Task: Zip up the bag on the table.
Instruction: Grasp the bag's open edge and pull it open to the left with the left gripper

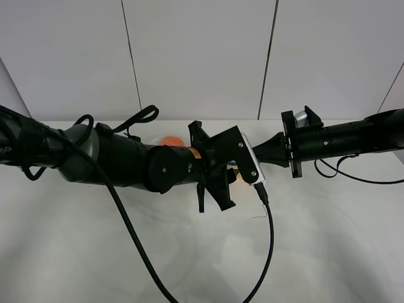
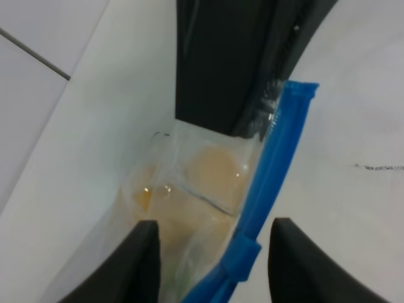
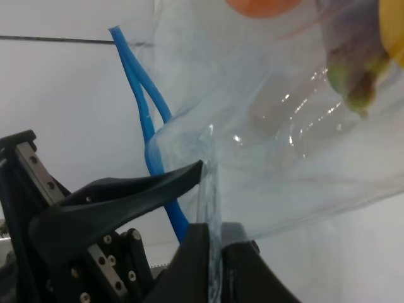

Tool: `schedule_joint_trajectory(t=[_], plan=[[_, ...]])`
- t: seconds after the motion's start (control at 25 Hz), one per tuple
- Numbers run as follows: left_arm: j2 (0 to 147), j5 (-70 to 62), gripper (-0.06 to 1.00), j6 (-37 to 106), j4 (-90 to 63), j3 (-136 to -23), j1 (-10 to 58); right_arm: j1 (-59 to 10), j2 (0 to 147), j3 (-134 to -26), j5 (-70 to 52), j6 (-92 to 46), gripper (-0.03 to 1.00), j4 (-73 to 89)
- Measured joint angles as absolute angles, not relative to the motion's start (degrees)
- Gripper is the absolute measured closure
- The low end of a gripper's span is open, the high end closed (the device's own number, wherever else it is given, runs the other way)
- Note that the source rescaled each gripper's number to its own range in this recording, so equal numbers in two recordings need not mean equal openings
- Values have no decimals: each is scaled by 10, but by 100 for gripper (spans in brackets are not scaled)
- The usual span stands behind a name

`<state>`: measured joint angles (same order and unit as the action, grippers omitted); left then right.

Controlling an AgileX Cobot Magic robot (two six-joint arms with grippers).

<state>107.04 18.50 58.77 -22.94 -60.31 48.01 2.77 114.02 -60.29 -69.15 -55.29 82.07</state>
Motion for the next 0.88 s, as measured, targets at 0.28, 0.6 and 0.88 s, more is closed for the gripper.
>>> schedule_joint_trajectory(t=[0.28,0.6,0.88], plan=[[1048,182,44,573,-229,-600,480,28,1140,-603,-692,-553,97,827],[1048,173,44,573,-229,-600,499,28,1140,-603,-692,-553,97,827],[1048,184,55,573,-229,-600,499,28,1140,-603,-692,-553,97,827]])
